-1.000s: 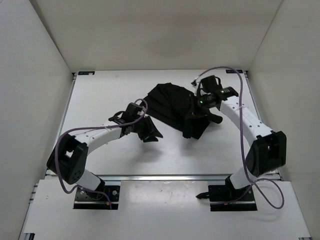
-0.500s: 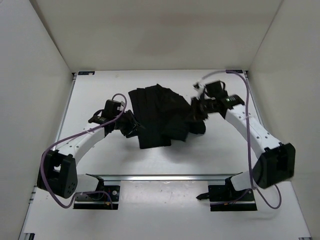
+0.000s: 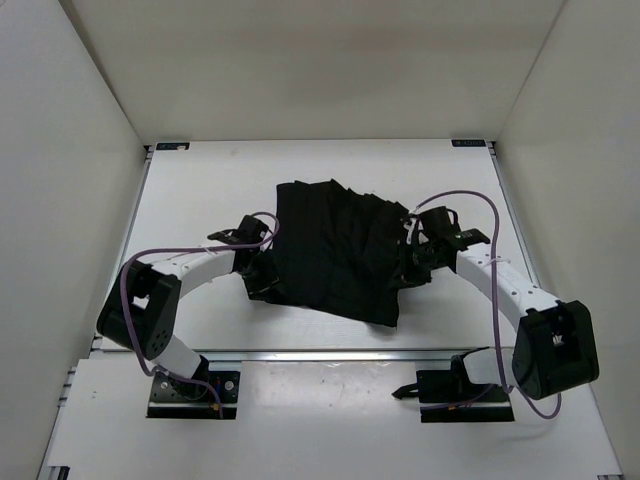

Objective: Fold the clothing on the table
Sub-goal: Flatten the skirt out

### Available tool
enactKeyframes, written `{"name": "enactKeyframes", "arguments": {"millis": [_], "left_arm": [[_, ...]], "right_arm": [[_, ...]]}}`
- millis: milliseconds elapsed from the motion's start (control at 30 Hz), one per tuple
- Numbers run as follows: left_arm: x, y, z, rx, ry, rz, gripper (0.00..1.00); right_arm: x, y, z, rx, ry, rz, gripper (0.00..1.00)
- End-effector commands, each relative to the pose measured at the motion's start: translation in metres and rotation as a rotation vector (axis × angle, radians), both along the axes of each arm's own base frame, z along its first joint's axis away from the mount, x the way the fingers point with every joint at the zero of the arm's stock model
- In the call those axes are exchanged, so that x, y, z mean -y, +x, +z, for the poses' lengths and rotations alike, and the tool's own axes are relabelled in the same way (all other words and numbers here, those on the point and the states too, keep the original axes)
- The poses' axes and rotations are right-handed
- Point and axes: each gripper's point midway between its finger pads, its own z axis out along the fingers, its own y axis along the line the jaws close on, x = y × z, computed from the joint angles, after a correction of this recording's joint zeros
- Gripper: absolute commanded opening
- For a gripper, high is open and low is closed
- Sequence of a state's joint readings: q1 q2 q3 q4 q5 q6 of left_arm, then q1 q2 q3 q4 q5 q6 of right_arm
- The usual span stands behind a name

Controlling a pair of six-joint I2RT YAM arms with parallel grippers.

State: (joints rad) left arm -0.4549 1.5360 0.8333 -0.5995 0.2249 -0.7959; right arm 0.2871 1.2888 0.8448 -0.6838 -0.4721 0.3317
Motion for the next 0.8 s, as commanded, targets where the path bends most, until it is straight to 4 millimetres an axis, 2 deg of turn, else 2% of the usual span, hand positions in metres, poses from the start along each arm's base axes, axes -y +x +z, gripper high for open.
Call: {"name": "enactKeyframes", "arguments": {"millis": [0, 33, 67, 100, 133, 233, 300, 367, 533, 633, 767], "left_arm": [[-0.014, 0.011, 0.003, 0.047, 0.085, -0.017, 0.56], [-0.015, 0.011, 0.006, 0.053, 0.085, -0.013, 0.55], [-0.014, 0.012, 0.007, 0.061, 0.077, -0.017, 0.56], [-0.014, 0.011, 0.012, 0.069, 0.071, -0.016, 0.56], [-0.013, 0.013, 0.016, 0.076, 0.056, -0.016, 0.56], [-0.013, 0.011, 0.025, 0.069, -0.013, -0.014, 0.56], [-0.018, 0.015, 0.027, 0.088, 0.009, -0.001, 0.57], [-0.018, 0.020, 0.026, 0.104, 0.017, 0.006, 0.57], [-0.016, 0.025, 0.013, 0.097, 0.072, -0.014, 0.57], [-0.015, 0.026, 0.003, 0.074, 0.111, -0.023, 0.57], [-0.011, 0.027, -0.004, 0.067, 0.126, -0.040, 0.57]], "right_arm": [[0.023, 0.007, -0.015, 0.011, -0.151, -0.022, 0.07], [0.038, 0.005, -0.023, -0.013, -0.239, -0.045, 0.25], [0.044, 0.005, -0.023, -0.014, -0.273, -0.054, 0.34], [0.057, 0.002, -0.026, -0.024, -0.342, -0.087, 0.54], [0.066, 0.004, -0.022, 0.000, -0.380, -0.105, 0.71], [0.074, -0.003, -0.010, 0.021, -0.381, -0.132, 0.84], [0.076, -0.014, -0.009, 0.011, -0.358, -0.149, 0.86], [0.068, -0.025, -0.011, -0.003, -0.312, -0.135, 0.87], [0.045, -0.056, -0.041, -0.077, -0.233, -0.137, 0.86], [0.033, -0.062, -0.053, -0.088, -0.187, -0.144, 0.84], [0.029, -0.059, -0.063, -0.100, -0.139, -0.167, 0.79]]}}
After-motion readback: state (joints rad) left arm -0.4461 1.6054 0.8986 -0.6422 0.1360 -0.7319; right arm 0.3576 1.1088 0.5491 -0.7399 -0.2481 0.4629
